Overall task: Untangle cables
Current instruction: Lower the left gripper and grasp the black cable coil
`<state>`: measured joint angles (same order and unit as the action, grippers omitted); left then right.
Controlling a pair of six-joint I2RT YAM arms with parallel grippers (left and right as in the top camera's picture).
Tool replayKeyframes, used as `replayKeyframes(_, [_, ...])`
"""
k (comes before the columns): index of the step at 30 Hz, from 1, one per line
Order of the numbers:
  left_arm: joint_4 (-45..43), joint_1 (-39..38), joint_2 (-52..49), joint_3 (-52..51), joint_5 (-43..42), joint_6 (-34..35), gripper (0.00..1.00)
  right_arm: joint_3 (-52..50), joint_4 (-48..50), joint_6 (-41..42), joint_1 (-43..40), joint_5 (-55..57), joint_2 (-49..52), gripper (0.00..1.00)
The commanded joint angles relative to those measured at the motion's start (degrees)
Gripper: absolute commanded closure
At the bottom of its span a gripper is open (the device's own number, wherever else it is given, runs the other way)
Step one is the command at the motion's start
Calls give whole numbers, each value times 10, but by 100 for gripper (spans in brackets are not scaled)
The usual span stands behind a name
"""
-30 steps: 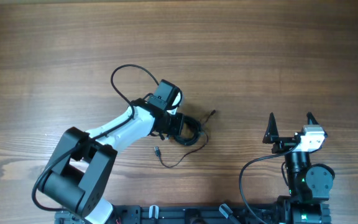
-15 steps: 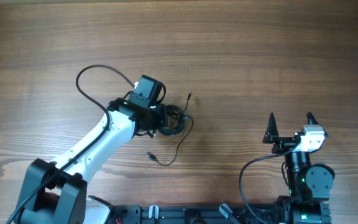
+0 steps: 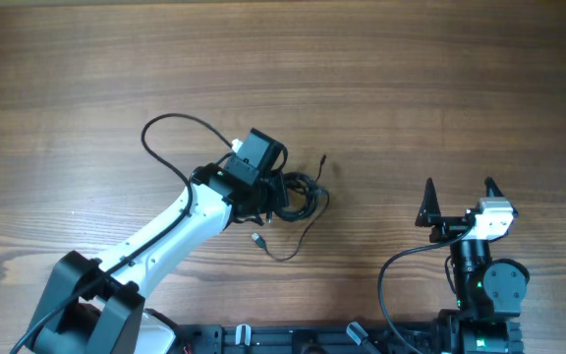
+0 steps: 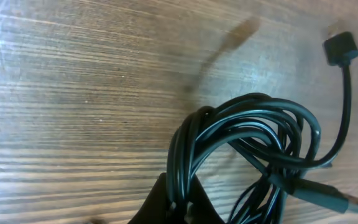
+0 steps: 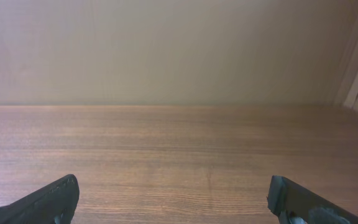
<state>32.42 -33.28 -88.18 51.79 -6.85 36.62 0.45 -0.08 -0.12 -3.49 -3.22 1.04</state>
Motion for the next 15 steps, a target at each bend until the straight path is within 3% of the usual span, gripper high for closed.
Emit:
replayKeyframes(1, [17,-2,2,-2,15,-140,96,-2,2,-5,-2,-7,-8,0])
replayKeyframes(8, [18,-2,2,-1,27,-144,96,-2,2,-5,-2,-7,-8,0])
replayKeyframes(15, [19,-2,21,4,27,-276,96,-2,2,-5,-2,-7,-8,0])
